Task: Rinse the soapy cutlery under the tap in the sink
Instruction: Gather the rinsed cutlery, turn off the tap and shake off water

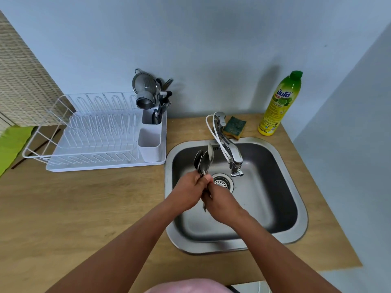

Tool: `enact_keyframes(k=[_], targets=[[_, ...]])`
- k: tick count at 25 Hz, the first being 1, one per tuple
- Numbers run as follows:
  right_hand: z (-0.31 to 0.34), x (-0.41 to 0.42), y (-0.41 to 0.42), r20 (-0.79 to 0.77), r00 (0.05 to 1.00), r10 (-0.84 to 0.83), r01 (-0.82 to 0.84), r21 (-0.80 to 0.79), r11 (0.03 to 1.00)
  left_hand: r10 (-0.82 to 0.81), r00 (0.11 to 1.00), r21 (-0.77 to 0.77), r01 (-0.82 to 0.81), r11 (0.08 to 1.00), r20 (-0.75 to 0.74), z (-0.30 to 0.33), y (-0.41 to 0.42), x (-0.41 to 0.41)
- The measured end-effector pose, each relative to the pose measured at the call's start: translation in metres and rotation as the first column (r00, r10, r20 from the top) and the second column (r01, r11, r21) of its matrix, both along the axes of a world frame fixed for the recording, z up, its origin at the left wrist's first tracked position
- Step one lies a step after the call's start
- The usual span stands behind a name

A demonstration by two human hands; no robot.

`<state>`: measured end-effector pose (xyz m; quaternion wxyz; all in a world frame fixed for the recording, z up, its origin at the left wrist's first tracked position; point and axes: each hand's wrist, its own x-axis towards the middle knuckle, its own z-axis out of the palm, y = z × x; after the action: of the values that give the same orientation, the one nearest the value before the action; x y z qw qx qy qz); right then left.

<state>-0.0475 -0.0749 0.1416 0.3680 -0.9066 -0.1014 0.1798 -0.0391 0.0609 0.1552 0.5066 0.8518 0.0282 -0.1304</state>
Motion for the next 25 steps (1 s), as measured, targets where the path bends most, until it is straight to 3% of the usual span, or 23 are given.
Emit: enact_keyframes(k=[3,16,25], targets=[[0.001,0.011,0.000,0.049,0.999,-0.016,0.014,0.046,0.999,-0.016,1.000,-0.051,0.017,0.999,0.017,0.010,0.007,0.008],[0.016,0.042,0.003,0.161,0.986,-0.039,0.020,0.120,0.993,-0.070,0.953,0.031,0.063,0.998,0.295,0.041,0.036,0.033],[0.033,0.039,0.024,0.233,0.972,-0.023,0.003,0.088,0.996,-0.012,0.952,-0.022,0.020,1.000,0.307,0.049,0.055,0.026]])
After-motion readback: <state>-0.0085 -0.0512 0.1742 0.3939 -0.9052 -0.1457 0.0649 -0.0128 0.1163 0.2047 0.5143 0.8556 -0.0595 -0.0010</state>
